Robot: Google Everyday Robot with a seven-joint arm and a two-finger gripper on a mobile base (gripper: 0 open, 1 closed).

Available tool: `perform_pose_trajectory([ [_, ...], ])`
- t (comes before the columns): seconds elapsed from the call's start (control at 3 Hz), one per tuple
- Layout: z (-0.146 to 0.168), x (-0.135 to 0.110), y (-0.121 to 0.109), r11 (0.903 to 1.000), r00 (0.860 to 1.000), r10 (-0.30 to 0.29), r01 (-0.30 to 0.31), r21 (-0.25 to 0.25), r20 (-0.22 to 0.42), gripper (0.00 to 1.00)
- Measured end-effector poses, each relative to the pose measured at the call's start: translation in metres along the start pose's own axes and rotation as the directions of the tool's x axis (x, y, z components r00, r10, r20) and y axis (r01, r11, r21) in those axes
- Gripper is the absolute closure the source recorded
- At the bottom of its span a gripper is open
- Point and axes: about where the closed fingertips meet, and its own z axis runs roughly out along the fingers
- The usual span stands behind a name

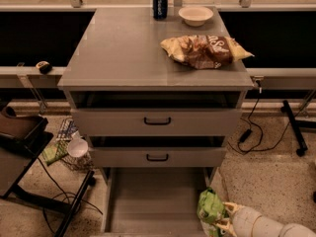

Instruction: Place green rice chip bag into bottom drawer

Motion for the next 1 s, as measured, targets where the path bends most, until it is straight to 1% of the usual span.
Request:
perform_pose_trajectory([
  [0.33,0.021,-0.004,0.006,0.9993,1.0,-0.005,0.005,-0.036,0.004,1.0],
  [0.67,0.067,-0.005,0.014,0.9944,0.998,0.005,0.002,-0.106,0.066,1.0],
  [1.0,0.126,-0.004,0.029,0.9808,0.99,0.049,-0.022,-0.194,0.135,1.0],
])
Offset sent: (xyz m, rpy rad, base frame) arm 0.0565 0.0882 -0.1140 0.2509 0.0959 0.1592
